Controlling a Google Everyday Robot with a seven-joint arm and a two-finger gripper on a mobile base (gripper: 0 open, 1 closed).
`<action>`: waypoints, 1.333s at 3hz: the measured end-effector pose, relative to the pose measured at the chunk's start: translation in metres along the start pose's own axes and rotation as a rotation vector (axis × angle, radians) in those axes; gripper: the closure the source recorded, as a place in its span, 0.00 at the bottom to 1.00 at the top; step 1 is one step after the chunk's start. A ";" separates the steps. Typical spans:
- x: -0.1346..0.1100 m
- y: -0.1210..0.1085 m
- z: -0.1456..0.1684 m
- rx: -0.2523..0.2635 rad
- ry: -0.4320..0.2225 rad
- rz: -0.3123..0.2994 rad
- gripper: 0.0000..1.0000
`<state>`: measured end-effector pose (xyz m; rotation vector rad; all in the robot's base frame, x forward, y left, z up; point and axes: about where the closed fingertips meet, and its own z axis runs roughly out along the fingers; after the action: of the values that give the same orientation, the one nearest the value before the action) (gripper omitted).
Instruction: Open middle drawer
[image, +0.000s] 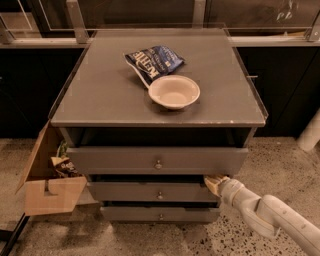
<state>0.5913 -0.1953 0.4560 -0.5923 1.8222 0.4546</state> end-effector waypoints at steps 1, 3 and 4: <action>0.002 -0.002 0.010 0.002 0.005 -0.003 1.00; 0.011 -0.004 0.027 -0.004 0.051 -0.033 1.00; 0.011 -0.004 0.027 -0.004 0.051 -0.033 1.00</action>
Offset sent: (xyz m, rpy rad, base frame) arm 0.0304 0.0042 -0.0044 -0.0326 -0.0178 -0.0027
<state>0.6110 -0.1845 0.4367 -0.6403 1.8572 0.4244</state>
